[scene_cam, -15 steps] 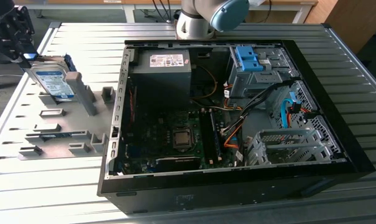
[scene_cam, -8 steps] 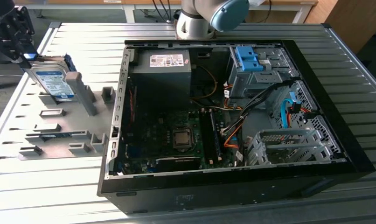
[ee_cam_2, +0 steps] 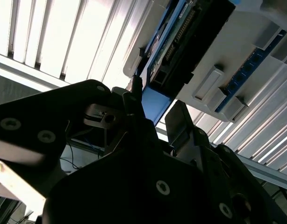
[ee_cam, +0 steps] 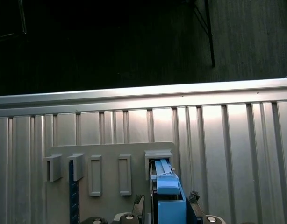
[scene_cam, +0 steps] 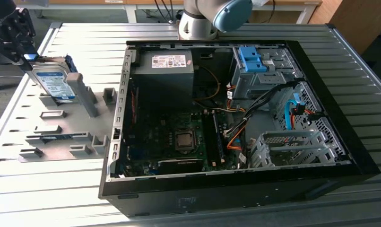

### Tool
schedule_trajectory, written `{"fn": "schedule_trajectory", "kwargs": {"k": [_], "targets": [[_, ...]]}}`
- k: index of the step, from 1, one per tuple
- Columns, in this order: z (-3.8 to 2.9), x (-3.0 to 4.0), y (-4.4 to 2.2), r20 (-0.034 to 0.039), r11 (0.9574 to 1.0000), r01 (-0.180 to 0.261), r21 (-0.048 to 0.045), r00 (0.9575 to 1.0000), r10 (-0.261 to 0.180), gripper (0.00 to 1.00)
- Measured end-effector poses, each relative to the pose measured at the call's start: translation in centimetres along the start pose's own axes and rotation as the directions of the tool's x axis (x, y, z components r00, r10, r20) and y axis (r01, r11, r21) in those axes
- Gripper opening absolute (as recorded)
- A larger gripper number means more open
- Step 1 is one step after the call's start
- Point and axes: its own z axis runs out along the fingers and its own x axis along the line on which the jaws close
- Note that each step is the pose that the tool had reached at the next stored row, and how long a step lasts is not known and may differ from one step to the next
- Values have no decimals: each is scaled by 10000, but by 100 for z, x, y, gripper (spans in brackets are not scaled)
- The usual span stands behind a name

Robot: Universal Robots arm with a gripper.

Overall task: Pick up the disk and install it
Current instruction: 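Pick up the disk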

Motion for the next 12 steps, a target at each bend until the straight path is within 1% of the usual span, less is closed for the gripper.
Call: {"fn": "schedule_trajectory", "kwargs": {"k": [8,12], "targets": [[91,0,-2,0,10000,21,2,10000,-21,47],[136,1,10,-2,10000,89,10,10000,-89,47]]}}
